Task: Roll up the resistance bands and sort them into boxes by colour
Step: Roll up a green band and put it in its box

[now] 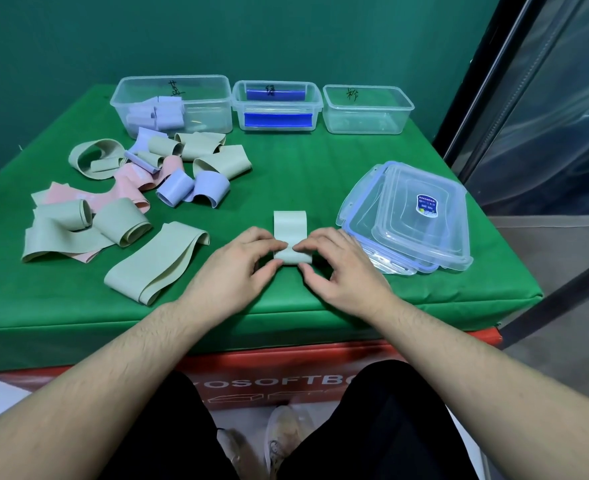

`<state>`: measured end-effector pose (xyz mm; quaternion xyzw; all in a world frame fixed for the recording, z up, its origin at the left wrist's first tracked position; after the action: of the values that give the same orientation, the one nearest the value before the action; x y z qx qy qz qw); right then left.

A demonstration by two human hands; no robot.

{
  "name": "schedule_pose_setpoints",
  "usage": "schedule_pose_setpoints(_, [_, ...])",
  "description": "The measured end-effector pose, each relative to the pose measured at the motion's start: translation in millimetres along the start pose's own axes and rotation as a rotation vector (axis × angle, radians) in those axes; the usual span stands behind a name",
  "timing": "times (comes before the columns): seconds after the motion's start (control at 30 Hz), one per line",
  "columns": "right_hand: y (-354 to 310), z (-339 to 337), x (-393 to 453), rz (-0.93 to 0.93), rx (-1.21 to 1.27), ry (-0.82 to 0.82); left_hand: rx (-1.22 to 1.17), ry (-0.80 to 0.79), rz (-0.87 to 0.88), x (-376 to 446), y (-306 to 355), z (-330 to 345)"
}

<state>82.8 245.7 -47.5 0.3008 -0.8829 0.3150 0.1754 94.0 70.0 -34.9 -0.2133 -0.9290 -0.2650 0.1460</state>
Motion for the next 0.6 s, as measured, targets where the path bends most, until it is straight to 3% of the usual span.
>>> schedule_pose_setpoints(0.2, [2.1, 0.7, 0.9, 0.03, 0.024, -0.005, -0.012, 0.064, -0.006, -5.0, 2.4, -1.4])
schedule_pose_setpoints(0.6, [1.5, -1.0, 0.8, 0.036, -0.003, 0.01, 0.019, 0.03, -0.033, 6.9, -0.8, 0.5])
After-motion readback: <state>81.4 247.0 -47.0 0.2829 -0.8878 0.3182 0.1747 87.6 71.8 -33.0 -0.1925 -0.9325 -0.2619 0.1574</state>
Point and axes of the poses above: each hand's wrist, its own x-axis towards the middle knuckle, its own z-axis out of the palm, y = z × x, the point moved 5 cm from there along x, towards the middle knuckle, and after that the axes turned 2 degrees about x, right-handed, at the moved point
